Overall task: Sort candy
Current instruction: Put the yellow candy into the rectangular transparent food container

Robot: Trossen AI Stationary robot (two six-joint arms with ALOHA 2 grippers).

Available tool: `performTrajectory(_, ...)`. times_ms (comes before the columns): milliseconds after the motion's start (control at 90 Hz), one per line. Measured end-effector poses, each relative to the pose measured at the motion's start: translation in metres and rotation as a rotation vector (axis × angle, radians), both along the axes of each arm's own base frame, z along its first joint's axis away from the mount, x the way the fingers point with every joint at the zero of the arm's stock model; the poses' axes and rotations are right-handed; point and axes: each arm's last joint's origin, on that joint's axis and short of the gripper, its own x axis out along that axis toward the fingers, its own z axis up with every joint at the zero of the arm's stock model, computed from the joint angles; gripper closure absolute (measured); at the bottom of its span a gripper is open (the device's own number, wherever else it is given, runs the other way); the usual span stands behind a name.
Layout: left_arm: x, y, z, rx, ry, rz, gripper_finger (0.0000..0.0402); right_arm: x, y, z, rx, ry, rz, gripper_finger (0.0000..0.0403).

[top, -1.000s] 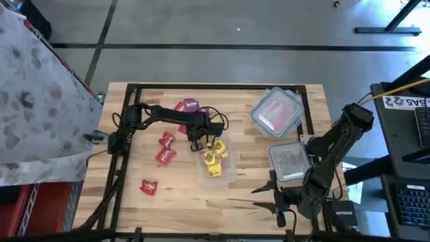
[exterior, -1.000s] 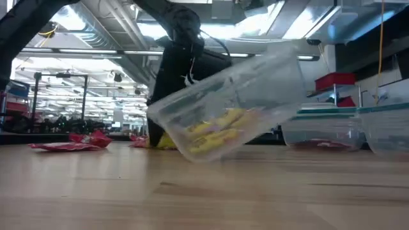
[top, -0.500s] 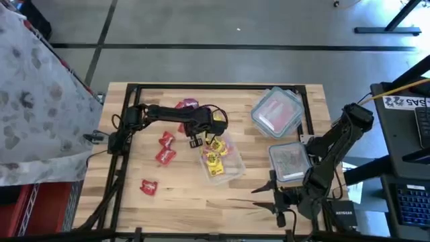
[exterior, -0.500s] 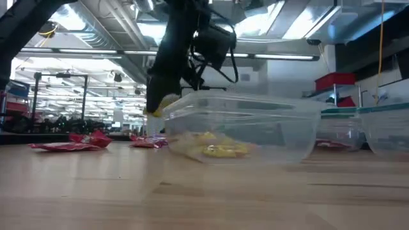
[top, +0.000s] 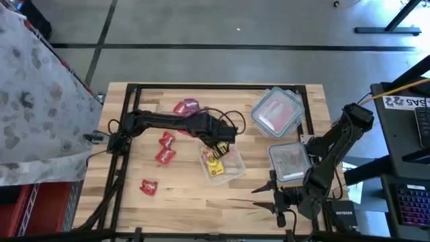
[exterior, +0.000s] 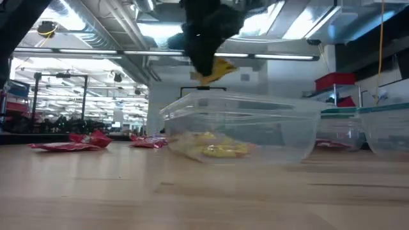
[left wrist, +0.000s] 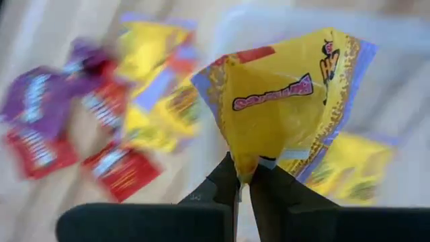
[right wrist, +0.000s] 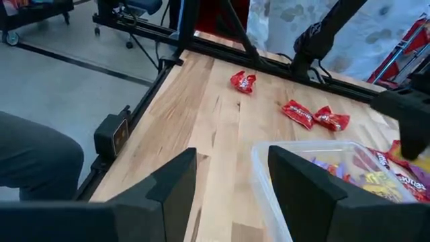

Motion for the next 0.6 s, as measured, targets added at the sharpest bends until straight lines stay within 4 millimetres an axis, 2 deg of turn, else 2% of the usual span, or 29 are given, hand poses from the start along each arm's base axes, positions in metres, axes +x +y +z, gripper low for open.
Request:
performTrajectory(133, 0.010, -0.017, -0.017, -0.045, -0.073, -0.021, 0.0392, 0.000, 0.000, 0.000, 0.004, 0.000, -0.001, 0.0231)
performTrajectory(256, 0.012, -0.024, -0.034, -0.053, -0.098, -0.005, 0.0392, 0.000, 0.000, 0.000, 0.005, -0.001, -0.001, 0.0231)
performTrajectory(400, 0.008, -0.020, -0.057, -0.056, -0.059, 0.044, 0.0384, 0.000, 0.000, 0.000, 0.002, -0.002, 0.000, 0.0231)
performTrajectory(600, 0.000, -0.002, -0.080, -0.057, -0.006, 0.138, 0.0354, 0.000, 0.000, 0.000, 0.001, -0.001, 0.000, 0.0231)
